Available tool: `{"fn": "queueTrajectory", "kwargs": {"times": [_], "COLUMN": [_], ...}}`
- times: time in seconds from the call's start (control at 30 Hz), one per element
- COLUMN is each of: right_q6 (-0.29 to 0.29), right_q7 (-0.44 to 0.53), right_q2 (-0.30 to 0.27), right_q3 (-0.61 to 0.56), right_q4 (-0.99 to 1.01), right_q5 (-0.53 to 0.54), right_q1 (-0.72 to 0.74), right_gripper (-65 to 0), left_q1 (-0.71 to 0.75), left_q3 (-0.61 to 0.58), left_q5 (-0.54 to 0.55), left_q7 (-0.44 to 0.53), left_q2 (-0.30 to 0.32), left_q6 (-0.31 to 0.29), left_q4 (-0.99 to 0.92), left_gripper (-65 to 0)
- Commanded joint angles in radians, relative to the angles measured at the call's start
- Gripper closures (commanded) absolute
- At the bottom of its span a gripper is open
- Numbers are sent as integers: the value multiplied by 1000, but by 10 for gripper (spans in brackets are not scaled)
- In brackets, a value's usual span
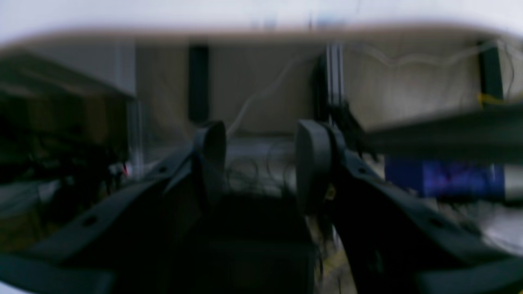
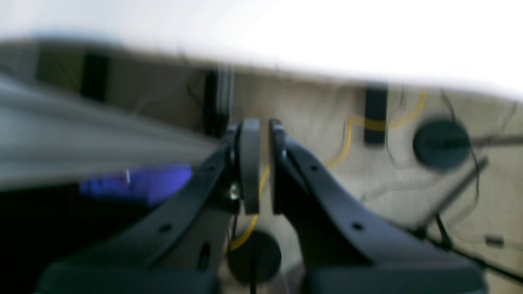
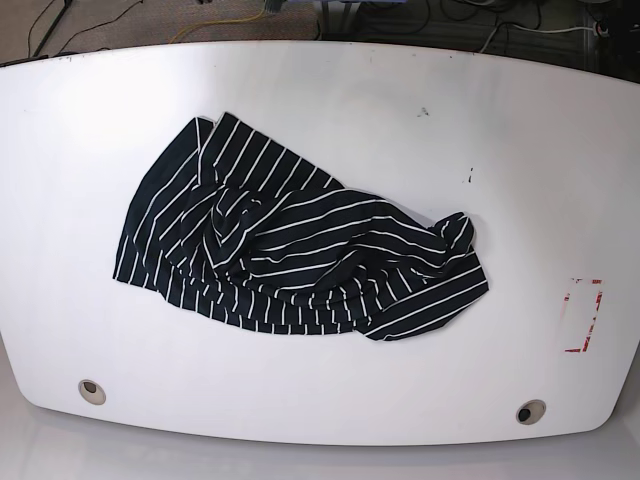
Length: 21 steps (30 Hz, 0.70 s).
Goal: Layout the t-shirt on the table in an organized manner, then fold the t-shirt properly
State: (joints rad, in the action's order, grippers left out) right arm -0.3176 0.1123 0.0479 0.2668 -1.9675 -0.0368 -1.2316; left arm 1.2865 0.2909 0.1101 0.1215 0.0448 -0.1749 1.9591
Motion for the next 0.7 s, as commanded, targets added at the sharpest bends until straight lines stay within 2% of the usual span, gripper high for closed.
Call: {"fn": "queueTrajectory", "kwargs": {"times": [0.0, 0.67], "right_q6": [-2, -2], "right_q7": [20, 19], "right_q2": [2, 4], "right_q3": [1, -2], "right_q4": [-14, -20], "right_q5": [8, 7], "right_q1": [0, 227], "right_gripper": [-36, -36], "left_q1": [-5, -229], "left_q3": [3, 0], "left_q5": [6, -2], "left_q7": [25, 22], "left_q2": [0, 7], "left_q6": [2, 2], "left_q4": [21, 26], "left_gripper": [-251, -256]}}
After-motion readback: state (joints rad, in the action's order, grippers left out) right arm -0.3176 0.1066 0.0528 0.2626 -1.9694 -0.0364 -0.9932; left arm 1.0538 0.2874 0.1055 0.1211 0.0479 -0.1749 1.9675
